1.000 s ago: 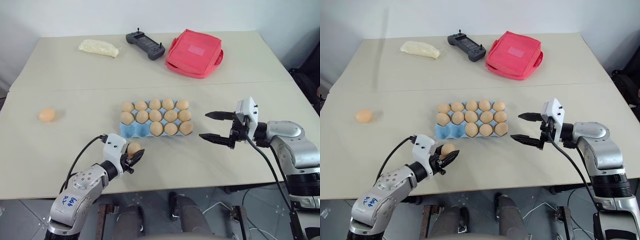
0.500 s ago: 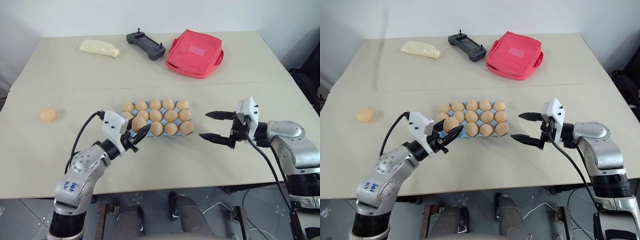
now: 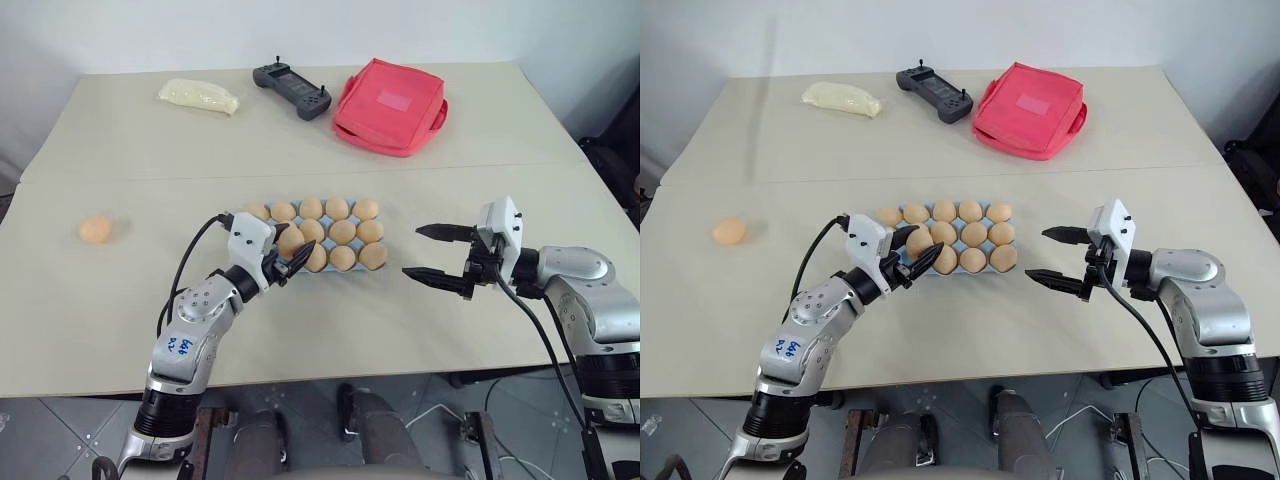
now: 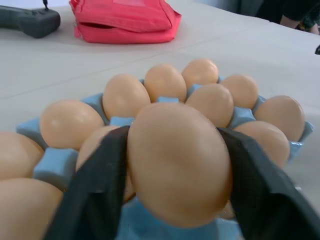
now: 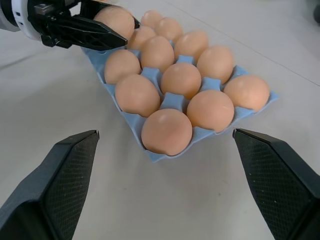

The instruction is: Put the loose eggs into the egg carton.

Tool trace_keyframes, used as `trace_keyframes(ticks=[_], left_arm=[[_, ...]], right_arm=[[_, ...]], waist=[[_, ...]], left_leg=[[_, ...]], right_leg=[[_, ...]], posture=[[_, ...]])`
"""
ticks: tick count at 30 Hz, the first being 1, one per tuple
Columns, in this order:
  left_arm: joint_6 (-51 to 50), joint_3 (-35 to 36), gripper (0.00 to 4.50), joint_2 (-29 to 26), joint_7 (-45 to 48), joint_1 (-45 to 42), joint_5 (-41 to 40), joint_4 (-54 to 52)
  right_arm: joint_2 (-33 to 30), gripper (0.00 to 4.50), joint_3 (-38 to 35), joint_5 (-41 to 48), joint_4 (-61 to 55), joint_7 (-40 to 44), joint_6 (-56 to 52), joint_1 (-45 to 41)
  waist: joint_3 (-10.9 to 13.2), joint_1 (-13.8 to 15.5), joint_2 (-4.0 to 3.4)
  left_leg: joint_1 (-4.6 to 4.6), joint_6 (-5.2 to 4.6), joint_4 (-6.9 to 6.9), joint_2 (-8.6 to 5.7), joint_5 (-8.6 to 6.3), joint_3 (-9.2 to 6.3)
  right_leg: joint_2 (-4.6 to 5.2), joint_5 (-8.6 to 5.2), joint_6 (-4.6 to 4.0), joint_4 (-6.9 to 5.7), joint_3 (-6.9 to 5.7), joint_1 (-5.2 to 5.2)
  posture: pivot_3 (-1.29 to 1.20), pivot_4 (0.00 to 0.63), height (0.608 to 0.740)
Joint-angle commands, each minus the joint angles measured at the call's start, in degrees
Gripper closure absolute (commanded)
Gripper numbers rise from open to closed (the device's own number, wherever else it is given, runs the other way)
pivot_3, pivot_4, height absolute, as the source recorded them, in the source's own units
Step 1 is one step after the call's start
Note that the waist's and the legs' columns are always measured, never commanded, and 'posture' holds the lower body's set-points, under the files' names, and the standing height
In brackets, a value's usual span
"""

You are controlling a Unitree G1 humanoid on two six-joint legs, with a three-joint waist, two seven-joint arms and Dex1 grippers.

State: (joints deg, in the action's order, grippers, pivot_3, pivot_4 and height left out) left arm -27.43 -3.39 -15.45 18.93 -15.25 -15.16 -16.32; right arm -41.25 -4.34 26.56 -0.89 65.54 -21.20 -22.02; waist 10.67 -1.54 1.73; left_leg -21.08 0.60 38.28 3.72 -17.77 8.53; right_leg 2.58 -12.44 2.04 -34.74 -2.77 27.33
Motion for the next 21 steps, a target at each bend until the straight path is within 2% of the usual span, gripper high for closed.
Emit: trace_keyframes(ticks=[1, 2, 10, 18, 21], left_arm=[[0.0, -0.1, 0.30, 0.5, 0.2, -0.5, 0.0, -2.1], [-0.2, -0.1, 0.04, 0.5, 0.2, -0.4, -0.1, -2.4], [-4.2, 3.9, 0.04, -1.7, 0.1, 0.6, -1.9, -8.1], [-6.5, 19.9, 0.04, -13.8, 8.1, 11.3, -9.1, -12.1], [-6.4, 25.2, 0.04, -16.2, 9.5, 15.0, -10.7, -11.3]], right_arm=[[-0.8, 0.00, -2.0, 1.1, -2.2, -0.1, 0.8, 0.1], [-0.8, 0.00, -2.1, 1.1, -2.2, -0.1, 0.8, 0.2], [-0.6, 0.00, -2.3, 1.0, -1.9, 0.2, 1.3, 0.3], [-0.3, 0.00, -2.2, 0.9, -1.2, 0.2, 2.0, -0.3], [-0.2, 0.00, -2.3, 1.0, -1.0, 0.2, 2.2, -0.2]], waist=[[0.0, 0.0, 0.00], [0.0, 0.0, 0.00], [0.0, 0.0, 0.00], [0.0, -0.1, 0.01], [0.0, -0.1, 0.01]], left_leg=[[0.00, 0.00, 0.00, 0.00, 0.00, 0.00], [0.01, 0.00, 0.00, 0.00, 0.00, 0.00], [0.01, 0.00, 0.01, 0.00, 0.01, 0.00], [0.05, 0.04, -0.01, 0.04, 0.03, 0.00], [0.05, 0.03, 0.01, 0.03, 0.04, 0.02]], right_leg=[[0.00, 0.00, 0.00, 0.00, 0.00, 0.00], [0.00, 0.00, 0.00, -0.01, -0.01, -0.01], [-0.01, 0.01, 0.00, -0.04, 0.01, 0.01], [-0.03, -0.01, -0.09, -0.16, -0.02, 0.08], [0.01, -0.02, -0.10, -0.10, -0.01, 0.06]], posture=[[0.00, 0.150, 0.740], [0.00, 0.150, 0.740], [0.00, 0.150, 0.740], [0.00, 0.150, 0.740], [0.00, 0.150, 0.740]])
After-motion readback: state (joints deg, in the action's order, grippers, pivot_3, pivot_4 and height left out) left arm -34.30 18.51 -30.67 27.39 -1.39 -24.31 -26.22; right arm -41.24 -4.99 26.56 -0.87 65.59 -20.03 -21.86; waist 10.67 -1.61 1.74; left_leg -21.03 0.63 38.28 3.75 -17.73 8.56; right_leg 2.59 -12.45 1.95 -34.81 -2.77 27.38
